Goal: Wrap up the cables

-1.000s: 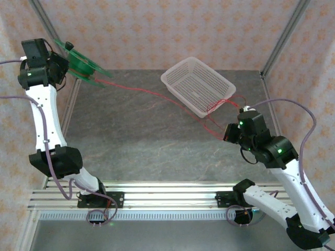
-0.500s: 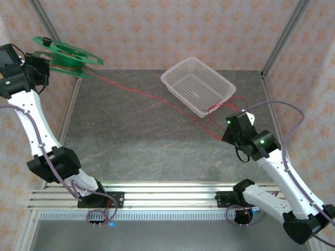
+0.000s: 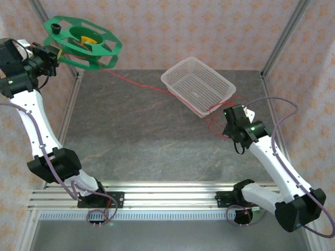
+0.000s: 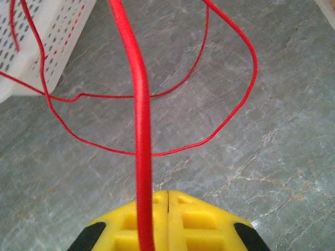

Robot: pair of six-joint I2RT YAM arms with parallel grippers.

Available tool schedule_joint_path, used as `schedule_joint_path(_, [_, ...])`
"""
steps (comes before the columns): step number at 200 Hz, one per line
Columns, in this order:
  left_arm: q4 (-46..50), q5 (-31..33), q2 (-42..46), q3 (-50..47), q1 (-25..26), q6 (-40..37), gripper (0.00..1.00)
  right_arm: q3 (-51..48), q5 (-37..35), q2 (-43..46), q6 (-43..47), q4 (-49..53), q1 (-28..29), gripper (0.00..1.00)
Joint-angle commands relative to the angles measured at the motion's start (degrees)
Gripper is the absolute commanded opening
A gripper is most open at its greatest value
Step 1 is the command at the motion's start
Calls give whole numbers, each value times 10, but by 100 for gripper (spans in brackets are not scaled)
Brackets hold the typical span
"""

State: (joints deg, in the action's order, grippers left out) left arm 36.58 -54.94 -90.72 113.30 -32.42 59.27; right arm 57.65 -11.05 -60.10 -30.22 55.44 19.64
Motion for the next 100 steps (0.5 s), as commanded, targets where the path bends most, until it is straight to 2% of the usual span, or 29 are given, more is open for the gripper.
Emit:
schedule_joint_path(1, [-29,-73,19,27,21,-54,0,7,-40,-8,-1,-18,-27,0])
schedule_joint_path(30, [30,-87,10,39,76,-127,0,-9,-14,-9,2,-47,-78,0])
schedule_joint_path(61, [130,-87,-16,84,163,-233,0,-16,9,-8,25,-55,-139,0])
schedule_joint_path(100, [159,-117,-44,108,246,-299,0,-35,35,-1,48,-67,-213,0])
